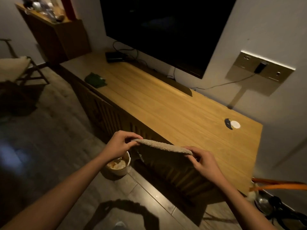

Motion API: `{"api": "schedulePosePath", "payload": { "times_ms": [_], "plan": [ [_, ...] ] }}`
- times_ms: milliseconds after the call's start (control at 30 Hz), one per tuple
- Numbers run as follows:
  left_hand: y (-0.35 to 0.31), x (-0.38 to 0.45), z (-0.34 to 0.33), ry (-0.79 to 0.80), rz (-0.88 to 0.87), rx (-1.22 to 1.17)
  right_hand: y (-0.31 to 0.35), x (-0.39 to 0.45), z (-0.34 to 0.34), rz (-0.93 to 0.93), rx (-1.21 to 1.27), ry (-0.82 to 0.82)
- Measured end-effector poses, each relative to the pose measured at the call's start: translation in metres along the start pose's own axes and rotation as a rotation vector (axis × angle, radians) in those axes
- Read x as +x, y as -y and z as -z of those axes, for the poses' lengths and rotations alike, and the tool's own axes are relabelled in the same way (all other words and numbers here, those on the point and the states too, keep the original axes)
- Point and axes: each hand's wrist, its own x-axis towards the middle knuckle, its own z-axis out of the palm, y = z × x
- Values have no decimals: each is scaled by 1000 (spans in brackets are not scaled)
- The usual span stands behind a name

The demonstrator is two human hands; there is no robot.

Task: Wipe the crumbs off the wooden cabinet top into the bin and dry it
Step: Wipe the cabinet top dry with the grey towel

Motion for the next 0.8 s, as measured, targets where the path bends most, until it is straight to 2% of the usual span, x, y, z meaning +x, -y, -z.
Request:
{"api": "schedulePosePath", "payload": {
  "times_ms": [267,467,800],
  "plan": [
    [56,-11,116,-184,42,-58,97,82,-64,63,20,-26],
    [78,-4,179,-337,33,-91,148,140,-80,148,20,-33],
    [110,81,282,-526,14,45,203,277,-91,202,106,-89]
  ]
}}
